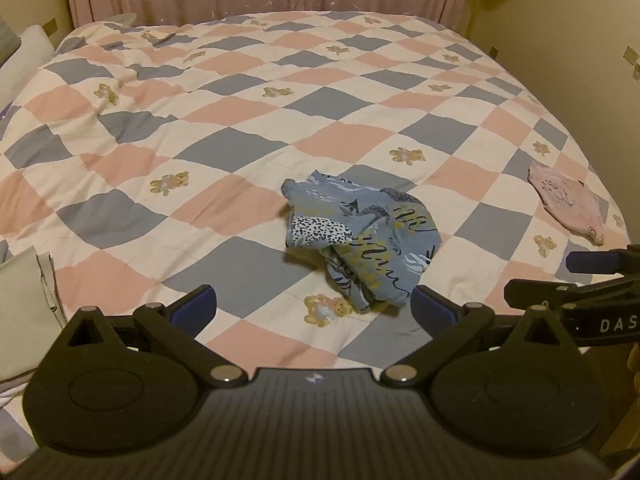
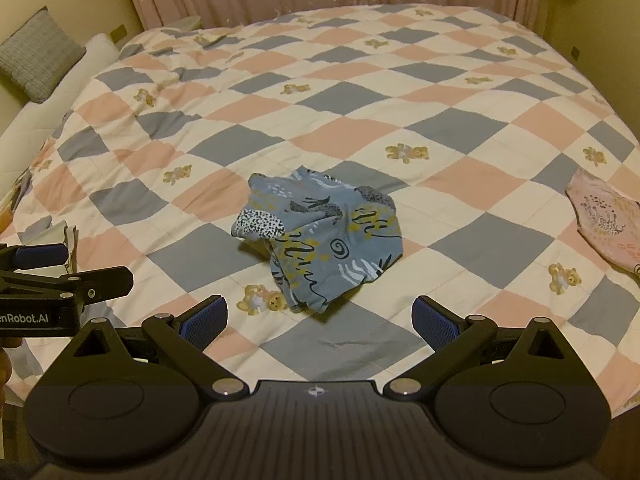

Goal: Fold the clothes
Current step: 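Move both tools toward the crumpled blue patterned garment on the bed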

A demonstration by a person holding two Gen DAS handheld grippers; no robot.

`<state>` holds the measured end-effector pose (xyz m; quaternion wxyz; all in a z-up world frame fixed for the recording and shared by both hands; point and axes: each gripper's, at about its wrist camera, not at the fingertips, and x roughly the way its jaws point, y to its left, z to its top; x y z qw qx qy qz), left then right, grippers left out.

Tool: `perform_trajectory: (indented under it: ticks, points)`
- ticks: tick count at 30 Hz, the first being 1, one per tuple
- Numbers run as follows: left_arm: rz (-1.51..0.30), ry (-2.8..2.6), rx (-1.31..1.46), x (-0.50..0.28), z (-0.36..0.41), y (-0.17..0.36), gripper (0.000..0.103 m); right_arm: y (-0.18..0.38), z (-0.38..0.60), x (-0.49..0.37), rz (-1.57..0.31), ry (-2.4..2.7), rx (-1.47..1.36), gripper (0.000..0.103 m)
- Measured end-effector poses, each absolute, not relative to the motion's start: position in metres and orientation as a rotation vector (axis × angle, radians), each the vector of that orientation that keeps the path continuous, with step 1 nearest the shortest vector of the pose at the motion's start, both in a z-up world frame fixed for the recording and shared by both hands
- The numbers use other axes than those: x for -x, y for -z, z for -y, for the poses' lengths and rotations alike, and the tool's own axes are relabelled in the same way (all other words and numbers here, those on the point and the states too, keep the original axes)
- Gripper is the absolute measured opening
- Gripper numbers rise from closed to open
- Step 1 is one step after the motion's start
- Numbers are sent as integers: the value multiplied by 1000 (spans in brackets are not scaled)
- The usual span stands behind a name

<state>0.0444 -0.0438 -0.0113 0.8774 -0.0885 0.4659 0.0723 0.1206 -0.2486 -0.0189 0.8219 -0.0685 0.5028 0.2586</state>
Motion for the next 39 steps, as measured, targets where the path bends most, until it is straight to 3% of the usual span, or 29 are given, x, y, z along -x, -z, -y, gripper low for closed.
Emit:
perform_trajectory:
  ticks: [27,39]
  points:
    - [-1041,-271,206,-44,68,27,102,51,257,-158,-1107,-673,197,101]
    - [-1045,-188,203,-44,32,44,102,57,240,-154,-1111,-597,236,101]
